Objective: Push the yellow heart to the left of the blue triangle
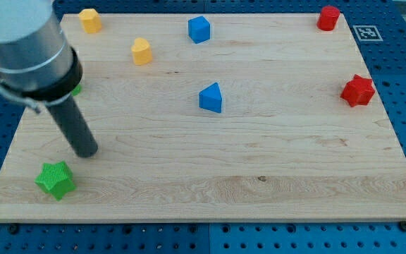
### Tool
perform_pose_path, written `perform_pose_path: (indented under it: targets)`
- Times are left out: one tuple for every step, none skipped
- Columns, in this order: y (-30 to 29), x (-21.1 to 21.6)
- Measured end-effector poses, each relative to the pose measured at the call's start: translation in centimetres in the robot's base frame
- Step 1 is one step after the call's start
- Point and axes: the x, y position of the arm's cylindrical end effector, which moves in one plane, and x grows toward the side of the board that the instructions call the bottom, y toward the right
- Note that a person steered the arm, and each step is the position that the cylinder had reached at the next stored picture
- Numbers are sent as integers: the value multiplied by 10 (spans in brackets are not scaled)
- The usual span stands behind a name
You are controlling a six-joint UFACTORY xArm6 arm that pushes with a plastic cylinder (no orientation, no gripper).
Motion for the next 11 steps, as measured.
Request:
perform_pose_path:
  targets:
    - [1,-45]
    - [2,-87]
    - [2,-133]
    - [2,-180]
    - [3,-220]
    - [28,-224]
    - [57,-219]
    - [69,-203]
    - [97,-201]
    - [102,-184]
    - [102,-167]
